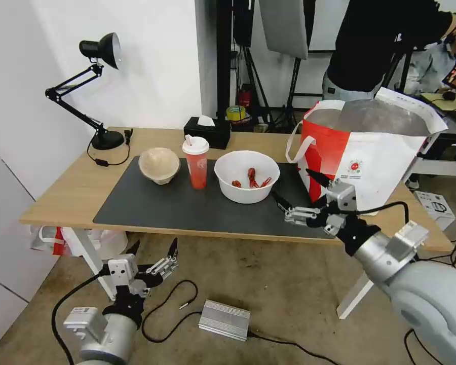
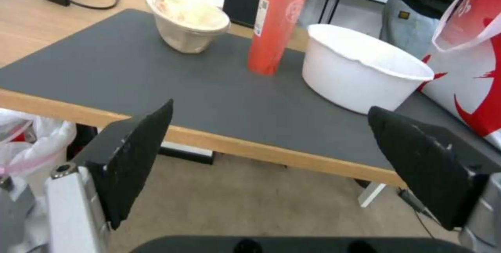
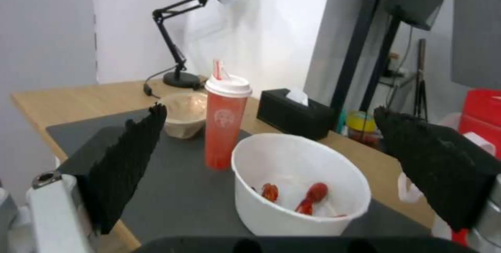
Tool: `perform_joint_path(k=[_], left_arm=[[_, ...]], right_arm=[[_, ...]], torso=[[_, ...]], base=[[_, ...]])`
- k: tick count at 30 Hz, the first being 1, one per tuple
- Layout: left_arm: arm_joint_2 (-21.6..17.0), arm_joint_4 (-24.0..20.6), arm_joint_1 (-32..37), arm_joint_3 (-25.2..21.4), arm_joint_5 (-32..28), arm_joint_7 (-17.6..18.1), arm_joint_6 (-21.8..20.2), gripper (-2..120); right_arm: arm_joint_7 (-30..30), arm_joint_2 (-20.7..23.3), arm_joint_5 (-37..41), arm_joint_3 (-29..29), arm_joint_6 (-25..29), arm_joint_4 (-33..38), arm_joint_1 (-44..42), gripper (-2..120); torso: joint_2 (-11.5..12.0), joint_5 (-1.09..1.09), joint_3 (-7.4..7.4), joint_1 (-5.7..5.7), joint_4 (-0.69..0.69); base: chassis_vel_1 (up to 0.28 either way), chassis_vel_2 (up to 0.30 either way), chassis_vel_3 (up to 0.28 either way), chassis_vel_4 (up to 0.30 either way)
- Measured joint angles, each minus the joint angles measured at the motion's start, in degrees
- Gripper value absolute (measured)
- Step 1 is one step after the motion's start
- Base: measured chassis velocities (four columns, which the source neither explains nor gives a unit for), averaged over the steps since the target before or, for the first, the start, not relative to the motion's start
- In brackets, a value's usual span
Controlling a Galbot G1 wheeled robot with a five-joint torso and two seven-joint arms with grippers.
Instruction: Pick up the trash from the table and place it into the takeout bag.
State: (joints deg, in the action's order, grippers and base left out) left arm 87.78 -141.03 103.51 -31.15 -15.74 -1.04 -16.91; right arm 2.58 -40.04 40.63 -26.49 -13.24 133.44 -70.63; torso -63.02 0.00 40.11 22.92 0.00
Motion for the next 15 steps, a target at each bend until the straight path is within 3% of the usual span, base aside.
perform_joint_path(k=[15], left_arm=[[0.1,0.26,-0.43,-0.38,-1.19,-0.27,0.05,100]], right_arm=[[5.21,1.82,3.04,3.0,-2.07,-3.54,7.65,100]], torso=[[-0.01,0.0,0.0,0.0,0.0]], base=[[0.0,0.0,0.0,0.0]])
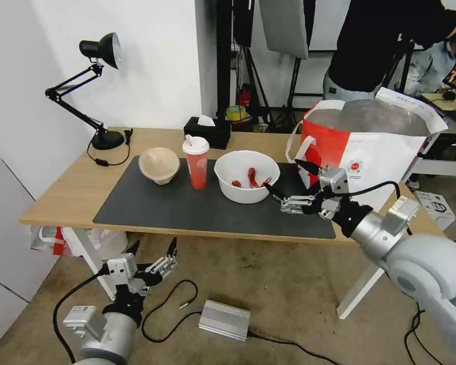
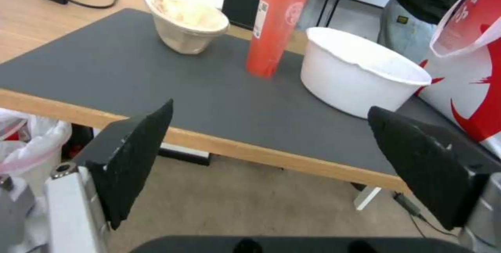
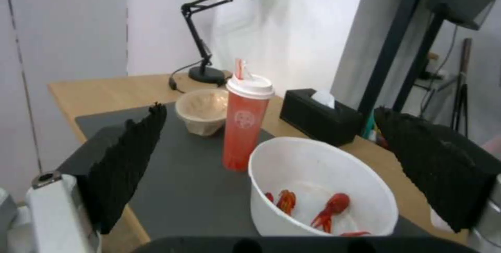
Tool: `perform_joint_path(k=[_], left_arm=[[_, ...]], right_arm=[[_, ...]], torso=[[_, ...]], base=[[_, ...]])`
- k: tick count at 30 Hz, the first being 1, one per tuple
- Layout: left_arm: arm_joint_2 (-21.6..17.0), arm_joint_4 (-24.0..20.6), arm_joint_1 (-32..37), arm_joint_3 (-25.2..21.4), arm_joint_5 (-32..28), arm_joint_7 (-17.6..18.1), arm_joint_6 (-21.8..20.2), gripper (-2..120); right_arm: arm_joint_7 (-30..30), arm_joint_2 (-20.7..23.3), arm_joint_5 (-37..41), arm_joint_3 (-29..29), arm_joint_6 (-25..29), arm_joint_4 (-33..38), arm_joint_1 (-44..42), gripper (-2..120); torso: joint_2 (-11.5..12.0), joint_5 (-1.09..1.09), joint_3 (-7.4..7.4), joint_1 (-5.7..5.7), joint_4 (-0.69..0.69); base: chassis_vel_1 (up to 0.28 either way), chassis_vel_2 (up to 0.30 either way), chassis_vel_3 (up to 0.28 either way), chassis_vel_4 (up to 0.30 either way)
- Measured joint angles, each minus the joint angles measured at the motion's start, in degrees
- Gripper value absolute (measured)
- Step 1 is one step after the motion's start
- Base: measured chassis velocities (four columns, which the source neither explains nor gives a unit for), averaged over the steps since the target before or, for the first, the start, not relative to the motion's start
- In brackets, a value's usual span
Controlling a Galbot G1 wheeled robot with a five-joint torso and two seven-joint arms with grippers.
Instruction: Pick up the trash from the table and place it into the takeout bag.
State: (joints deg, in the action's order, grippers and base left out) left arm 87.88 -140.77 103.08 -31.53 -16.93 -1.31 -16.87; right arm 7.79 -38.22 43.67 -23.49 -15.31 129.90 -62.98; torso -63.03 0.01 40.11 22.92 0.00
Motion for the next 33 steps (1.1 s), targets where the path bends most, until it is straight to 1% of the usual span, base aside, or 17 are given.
perform_joint_path(k=[3,7,16,18,26,33], left_arm=[[0.15,0.07,0.03,-0.04,0.06,0.03,0.42,100],[0.19,0.07,0.26,-0.03,0.11,0.07,1.15,100],[0.35,0.11,0.29,0.0,0.3,0.07,1.2,100],[0.49,0.08,0.34,-0.05,0.34,0.07,1.21,100],[1.06,-0.14,0.47,-0.23,0.37,0.06,1.36,100],[0.72,-0.15,0.66,-0.21,0.56,0.04,1.39,100]], right_arm=[[0.71,0.45,0.74,2.18,-1.32,-1.28,3.47,100],[1.73,0.84,0.36,4.1,-2.61,-2.05,5.56,100],[3.77,1.99,1.62,7.2,-4.03,-3.23,9.93,100],[3.9,2.64,2.19,9.07,-4.56,-3.73,11.93,100],[5.02,3.1,2.12,11.2,-5.7,-5.12,14.67,100],[6.93,2.96,1.76,14.02,-5.86,-8.65,17.57,100]], torso=[[0.0,0.0,0.0,0.0,0.0],[0.0,0.0,0.0,0.0,0.0],[0.0,-0.01,0.0,0.0,0.0],[0.0,0.0,0.0,0.0,0.0],[0.0,0.0,0.0,0.0,0.0],[0.0,-0.01,0.0,0.0,0.01]], base=[[0.0,0.0,0.0,0.0],[0.0,0.0,0.0,0.0],[0.0,0.0,0.0,0.0],[0.0,0.0,0.0,0.0],[0.0,0.0,0.0,0.0],[0.0,0.0,0.0,0.0]])
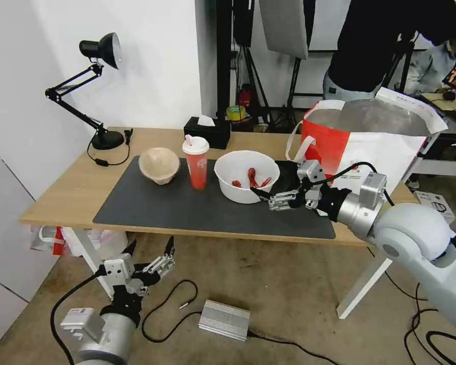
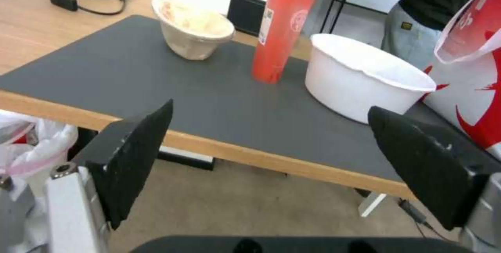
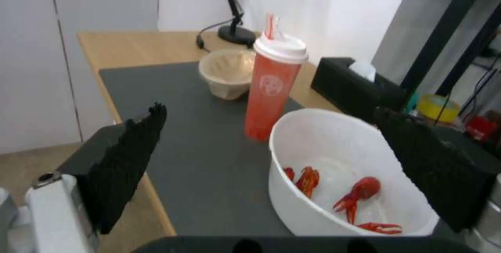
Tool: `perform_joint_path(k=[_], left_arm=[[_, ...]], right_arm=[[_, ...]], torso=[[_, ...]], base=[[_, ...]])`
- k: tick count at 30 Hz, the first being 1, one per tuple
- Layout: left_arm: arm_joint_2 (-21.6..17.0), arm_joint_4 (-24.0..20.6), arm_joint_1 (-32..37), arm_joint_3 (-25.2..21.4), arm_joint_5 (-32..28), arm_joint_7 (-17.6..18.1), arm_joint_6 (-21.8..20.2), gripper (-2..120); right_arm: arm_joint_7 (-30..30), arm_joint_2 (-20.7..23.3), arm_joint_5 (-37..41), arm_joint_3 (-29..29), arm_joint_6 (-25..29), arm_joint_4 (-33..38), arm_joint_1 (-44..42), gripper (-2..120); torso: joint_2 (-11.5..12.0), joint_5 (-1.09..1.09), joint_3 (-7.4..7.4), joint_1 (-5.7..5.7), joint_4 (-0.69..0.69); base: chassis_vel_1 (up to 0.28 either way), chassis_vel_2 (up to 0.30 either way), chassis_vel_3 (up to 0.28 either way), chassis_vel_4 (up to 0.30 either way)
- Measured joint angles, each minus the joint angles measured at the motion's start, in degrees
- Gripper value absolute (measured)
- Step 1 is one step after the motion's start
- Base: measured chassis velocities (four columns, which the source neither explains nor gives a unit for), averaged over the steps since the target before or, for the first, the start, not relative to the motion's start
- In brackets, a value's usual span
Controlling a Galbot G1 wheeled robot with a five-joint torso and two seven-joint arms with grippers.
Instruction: Pick up the trash from the table and place it into the takeout bag.
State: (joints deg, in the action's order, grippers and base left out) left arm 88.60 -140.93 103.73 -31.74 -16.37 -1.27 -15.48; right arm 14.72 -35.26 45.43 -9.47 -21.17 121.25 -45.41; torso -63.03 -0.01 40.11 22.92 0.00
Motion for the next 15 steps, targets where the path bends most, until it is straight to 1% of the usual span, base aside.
perform_joint_path(k=[2,4,8,10,11,15], left_arm=[[-0.04,0.0,0.01,0.0,0.0,-0.02,0.0,100],[-0.11,0.0,-0.02,0.02,-0.11,-0.18,0.22,100],[-0.02,0.01,-0.05,-0.01,-0.21,-0.24,0.39,100],[-0.03,0.03,-0.01,-0.06,-0.19,-0.28,0.39,100],[-0.03,0.03,-0.01,-0.06,-0.19,-0.28,0.39,100],[-0.05,0.1,-0.04,-0.11,-0.15,-0.29,0.39,100]], right_arm=[[0.16,0.0,-0.02,0.39,0.0,-0.31,0.48,100],[0.61,0.06,-0.41,2.04,0.0,-1.4,2.41,100],[1.42,0.32,-4.46,5.13,-0.11,-2.5,6.16,100],[1.73,0.34,-5.18,7.03,-0.7,-2.89,8.27,100],[1.73,0.34,-5.18,7.03,-0.7,-2.89,8.27,100],[1.93,-0.17,-5.71,11.53,-1.28,-4.31,12.4,100]], torso=[[0.0,0.01,0.0,0.0,0.0],[0.0,0.01,0.0,0.0,-0.01],[0.0,0.01,0.0,0.0,0.0],[0.0,0.01,0.0,0.0,0.0],[0.0,0.01,0.0,0.0,0.0],[0.0,0.0,0.0,0.0,0.0]], base=[[0.0,0.0,0.0,0.0],[0.0,0.0,0.0,0.0],[0.0,0.0,0.0,0.0],[0.0,0.0,0.0,0.0],[0.0,0.0,0.0,0.0],[0.0,0.0,0.0,0.0]])
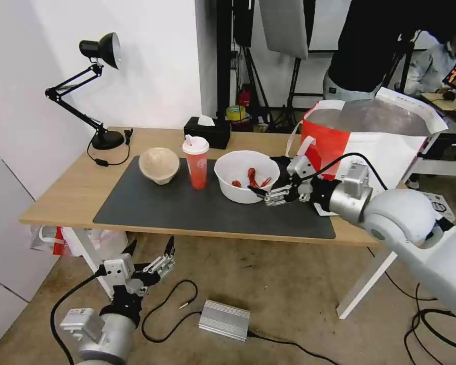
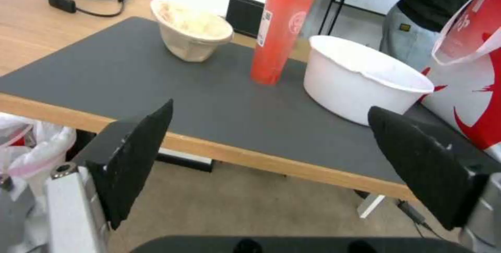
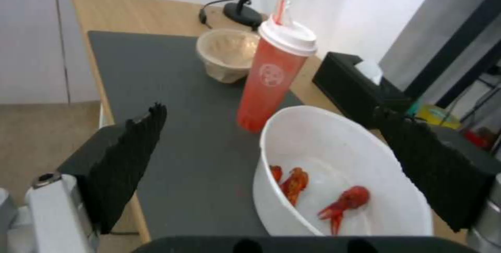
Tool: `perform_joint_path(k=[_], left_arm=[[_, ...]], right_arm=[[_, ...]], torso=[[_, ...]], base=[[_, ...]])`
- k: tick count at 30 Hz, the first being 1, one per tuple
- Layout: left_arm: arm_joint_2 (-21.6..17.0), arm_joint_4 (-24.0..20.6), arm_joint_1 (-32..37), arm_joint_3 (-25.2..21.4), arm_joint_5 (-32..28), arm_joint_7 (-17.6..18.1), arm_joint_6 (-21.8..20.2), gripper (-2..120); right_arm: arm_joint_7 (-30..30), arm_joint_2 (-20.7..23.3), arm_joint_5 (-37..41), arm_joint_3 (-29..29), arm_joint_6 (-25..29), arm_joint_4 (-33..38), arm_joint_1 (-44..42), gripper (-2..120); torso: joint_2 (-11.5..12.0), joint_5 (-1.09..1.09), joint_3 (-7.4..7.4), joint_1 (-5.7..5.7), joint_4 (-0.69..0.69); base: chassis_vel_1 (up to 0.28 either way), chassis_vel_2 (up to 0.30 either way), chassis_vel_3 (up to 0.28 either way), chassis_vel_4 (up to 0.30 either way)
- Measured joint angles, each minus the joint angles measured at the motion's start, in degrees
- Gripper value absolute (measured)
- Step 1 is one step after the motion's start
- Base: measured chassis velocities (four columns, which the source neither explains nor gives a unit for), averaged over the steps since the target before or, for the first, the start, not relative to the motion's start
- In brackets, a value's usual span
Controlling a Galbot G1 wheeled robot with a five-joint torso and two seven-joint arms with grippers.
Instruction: Pick up the trash from the table and place it into the takeout bag.
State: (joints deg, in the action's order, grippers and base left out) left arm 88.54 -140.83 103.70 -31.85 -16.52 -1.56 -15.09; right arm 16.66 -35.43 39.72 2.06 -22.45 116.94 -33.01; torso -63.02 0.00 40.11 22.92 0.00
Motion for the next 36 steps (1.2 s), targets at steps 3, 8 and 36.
perform_joint_path(k=[3,8,36], left_arm=[[0.13,0.01,0.02,0.07,0.15,-0.01,0.0,100],[0.14,0.09,0.11,-0.28,0.53,0.24,-0.29,100],[-0.6,0.84,-0.12,-0.97,0.13,0.2,-0.33,100]], right_arm=[[0.14,-0.37,-0.01,1.61,-0.34,-0.62,1.72,100],[0.26,-1.12,0.32,3.94,-1.32,-1.64,4.21,100],[0.41,-5.58,0.76,14.84,-2.21,-7.92,14.19,100]], torso=[[0.0,0.01,0.0,0.0,0.0],[0.0,0.01,0.0,0.0,0.0],[0.0,0.01,0.0,0.0,0.0]], base=[[0.0,0.0,0.0,0.0],[0.0,0.0,0.0,0.0],[0.0,0.0,0.0,0.0]])
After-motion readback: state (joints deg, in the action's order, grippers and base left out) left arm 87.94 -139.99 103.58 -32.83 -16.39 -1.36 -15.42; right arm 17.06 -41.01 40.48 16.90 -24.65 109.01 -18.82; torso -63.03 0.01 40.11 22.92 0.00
